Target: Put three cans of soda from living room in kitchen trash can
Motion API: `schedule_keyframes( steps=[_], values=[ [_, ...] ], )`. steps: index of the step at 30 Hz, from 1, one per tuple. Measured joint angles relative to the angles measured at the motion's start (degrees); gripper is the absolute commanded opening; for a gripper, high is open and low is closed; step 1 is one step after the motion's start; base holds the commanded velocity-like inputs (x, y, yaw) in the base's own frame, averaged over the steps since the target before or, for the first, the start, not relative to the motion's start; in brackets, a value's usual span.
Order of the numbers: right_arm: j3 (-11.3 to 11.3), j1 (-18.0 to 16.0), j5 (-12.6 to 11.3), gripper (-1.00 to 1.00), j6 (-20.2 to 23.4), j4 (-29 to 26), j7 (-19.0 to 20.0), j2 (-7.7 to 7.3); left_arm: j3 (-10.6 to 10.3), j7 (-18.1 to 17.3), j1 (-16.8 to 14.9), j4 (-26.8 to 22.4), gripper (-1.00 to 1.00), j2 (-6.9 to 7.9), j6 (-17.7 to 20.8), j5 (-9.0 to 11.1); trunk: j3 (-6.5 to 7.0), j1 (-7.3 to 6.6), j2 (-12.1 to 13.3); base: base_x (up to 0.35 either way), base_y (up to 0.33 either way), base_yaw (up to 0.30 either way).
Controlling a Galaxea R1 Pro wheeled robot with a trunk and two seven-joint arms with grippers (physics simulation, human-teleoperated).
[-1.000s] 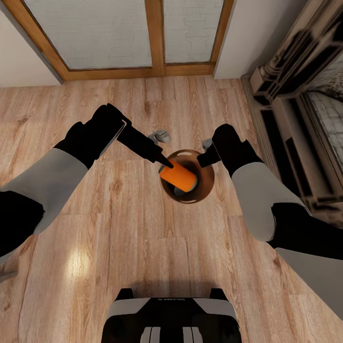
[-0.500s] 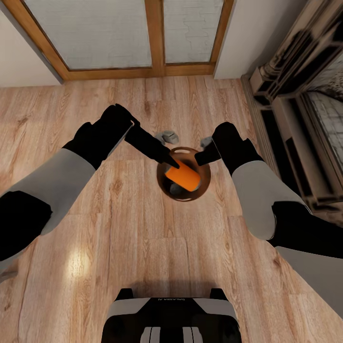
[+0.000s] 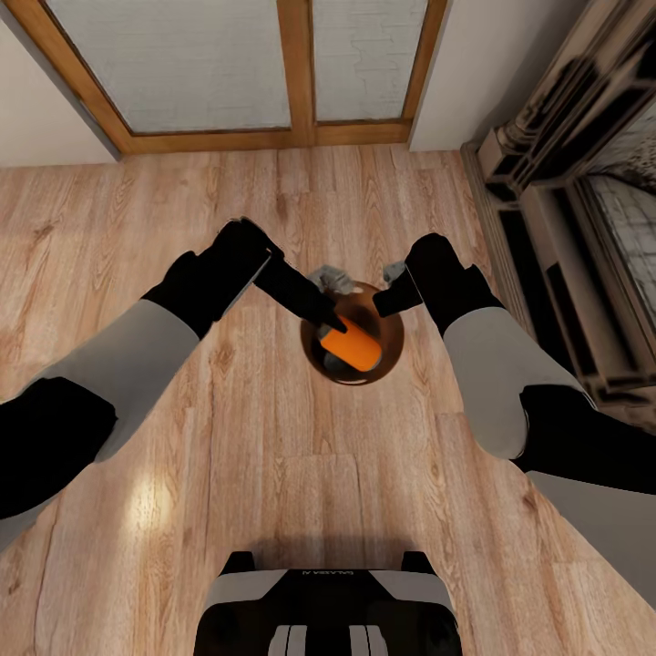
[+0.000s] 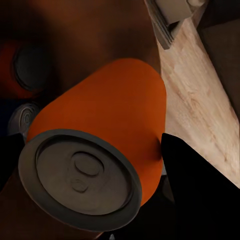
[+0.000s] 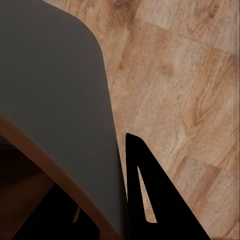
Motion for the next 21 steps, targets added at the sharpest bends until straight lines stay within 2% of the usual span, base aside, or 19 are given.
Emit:
schedule_keyframes(
  steps=[5,21],
  values=[
    [0.0,0.0,-0.6,-1.00,0.2,0.0,0.1,0.00,0.0,1.4,0.7,0.0,-1.00,-0.05,0.0,0.0,0.00,0.00,0.0,0.000,0.000,0.000],
    [0.1,-0.2,-0.3,-1.00,0.1,0.0,0.1,0.00,0.0,4.8,0.9,0.0,-1.00,-0.68,0.0,0.2,0.00,0.00,0.0,0.000,0.000,0.000]
  ],
)
